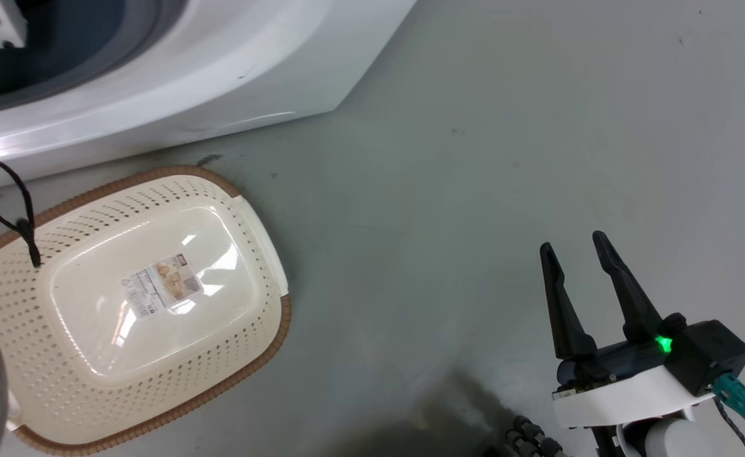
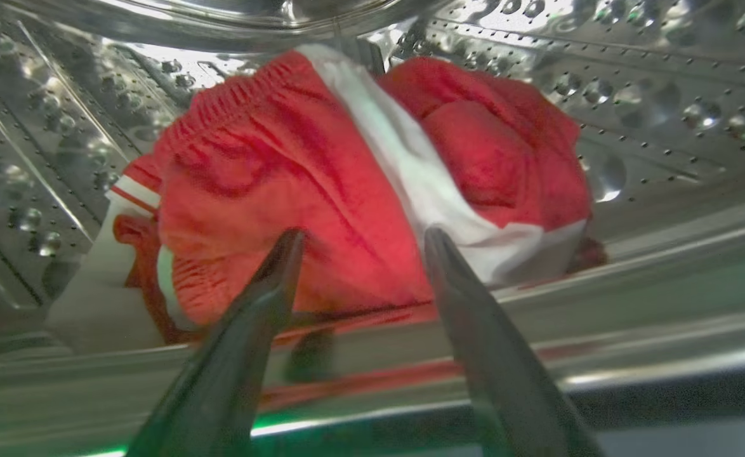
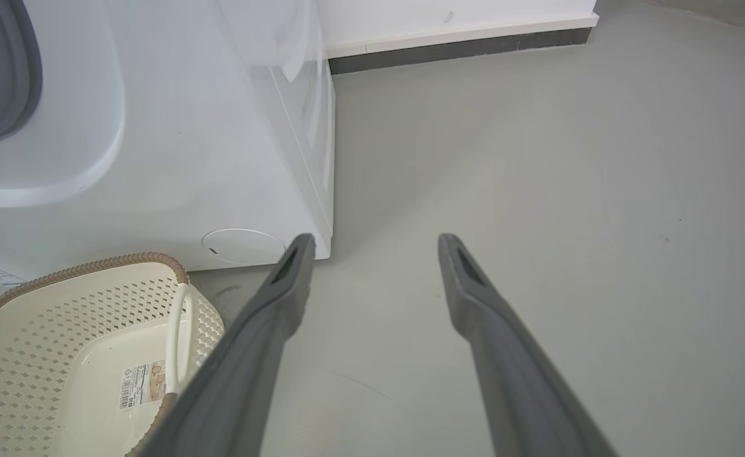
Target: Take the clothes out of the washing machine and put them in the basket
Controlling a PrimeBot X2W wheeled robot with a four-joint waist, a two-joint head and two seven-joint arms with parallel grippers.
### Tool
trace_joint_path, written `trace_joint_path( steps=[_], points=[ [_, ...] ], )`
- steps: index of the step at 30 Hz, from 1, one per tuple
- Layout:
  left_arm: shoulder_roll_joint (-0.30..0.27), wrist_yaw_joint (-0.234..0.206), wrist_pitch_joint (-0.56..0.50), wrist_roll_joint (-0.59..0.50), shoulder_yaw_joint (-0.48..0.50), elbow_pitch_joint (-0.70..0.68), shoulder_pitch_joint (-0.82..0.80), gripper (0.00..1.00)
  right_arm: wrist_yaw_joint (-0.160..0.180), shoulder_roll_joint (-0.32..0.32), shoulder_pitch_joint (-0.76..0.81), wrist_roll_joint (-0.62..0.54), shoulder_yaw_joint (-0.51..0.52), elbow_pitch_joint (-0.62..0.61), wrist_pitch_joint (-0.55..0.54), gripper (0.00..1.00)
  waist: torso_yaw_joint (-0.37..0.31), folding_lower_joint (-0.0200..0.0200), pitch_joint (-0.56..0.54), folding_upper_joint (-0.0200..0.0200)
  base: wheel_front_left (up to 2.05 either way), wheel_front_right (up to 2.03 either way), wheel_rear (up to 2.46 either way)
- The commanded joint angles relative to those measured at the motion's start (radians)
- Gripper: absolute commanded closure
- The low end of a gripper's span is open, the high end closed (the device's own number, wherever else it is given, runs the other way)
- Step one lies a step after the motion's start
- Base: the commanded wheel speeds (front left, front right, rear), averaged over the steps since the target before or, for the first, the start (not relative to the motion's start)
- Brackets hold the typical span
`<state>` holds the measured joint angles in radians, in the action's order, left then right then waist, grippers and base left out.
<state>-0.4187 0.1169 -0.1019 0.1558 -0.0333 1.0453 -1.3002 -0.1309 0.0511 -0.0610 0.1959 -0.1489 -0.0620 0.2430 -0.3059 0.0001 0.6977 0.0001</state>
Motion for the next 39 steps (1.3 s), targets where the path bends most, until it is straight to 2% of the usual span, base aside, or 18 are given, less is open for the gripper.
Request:
trace_joint_path(
  steps=[1, 12, 13, 14, 15, 19, 23, 31, 39],
  points=[
    [-0.01, 0.003, -0.023, 0.005, -0.003, 0.011, -0.023, 0.0, 0.0, -0.002, -0.017, 0.007, -0.005, 0.006, 0.006, 0.0, -0.016, -0.0001, 0.017, -0.0001, 0.0, 0.0, 0.0],
    [-0.053, -0.002, -0.339, 0.009, -0.031, 0.109, -0.128, 0.0, 0.0, -0.002, -0.031, 0.035, -0.05, 0.026, 0.019, 0.0, -0.049, -0.0001, 0.04, -0.0001, 0.0, 0.0, 0.0],
    [-0.055, -0.005, -0.363, 0.01, -0.032, 0.113, -0.136, 0.51, 0.0, -0.002, -0.032, 0.036, -0.053, 0.027, 0.02, 0.0, -0.051, -0.0001, 0.042, -0.0001, 0.0, 0.0, 0.0],
    [-0.056, -0.008, -0.385, 0.009, -0.036, 0.117, -0.142, 0.91, 0.0, -0.002, -0.033, 0.036, -0.056, 0.029, 0.02, 0.0, -0.052, -0.0001, 0.043, -0.0001, 0.0, 0.0, 0.0],
    [-0.058, -0.011, -0.403, 0.01, -0.037, 0.12, -0.146, 1.0, 0.0, -0.002, -0.034, 0.038, -0.058, 0.03, 0.021, 0.0, -0.053, -0.0001, 0.043, -0.0001, 0.0, 0.0, 0.0],
    [-0.071, -0.029, -0.428, 0.017, -0.037, 0.095, -0.141, 1.0, 0.0, -0.002, -0.038, 0.047, -0.067, 0.04, 0.023, 0.0, -0.057, -0.0001, 0.042, -0.0001, 0.0, 0.0, 0.0],
    [-0.066, -0.036, -0.361, 0.023, -0.039, 0.056, -0.115, 1.0, 0.0, -0.002, -0.045, 0.051, -0.068, 0.046, 0.023, 0.0, -0.052, -0.0001, 0.035, -0.0001, 0.0, 0.0, 0.0],
    [-0.038, -0.04, -0.08, 0.049, -0.028, 0.001, 0.018, 1.0, 0.0, -0.002, -0.054, 0.041, -0.054, 0.062, 0.023, 0.0, -0.026, -0.0001, -0.031, -0.0001, 0.0, 0.0, 0.0],
    [0.009, -0.029, 0.22, 0.068, -0.028, 0.021, 0.163, 1.0, 0.0, -0.001, -0.035, 0.027, -0.028, 0.085, 0.017, 0.0, 0.012, -0.0001, -0.137, -0.0001, 0.0, 0.0, 0.0]
  ],
)
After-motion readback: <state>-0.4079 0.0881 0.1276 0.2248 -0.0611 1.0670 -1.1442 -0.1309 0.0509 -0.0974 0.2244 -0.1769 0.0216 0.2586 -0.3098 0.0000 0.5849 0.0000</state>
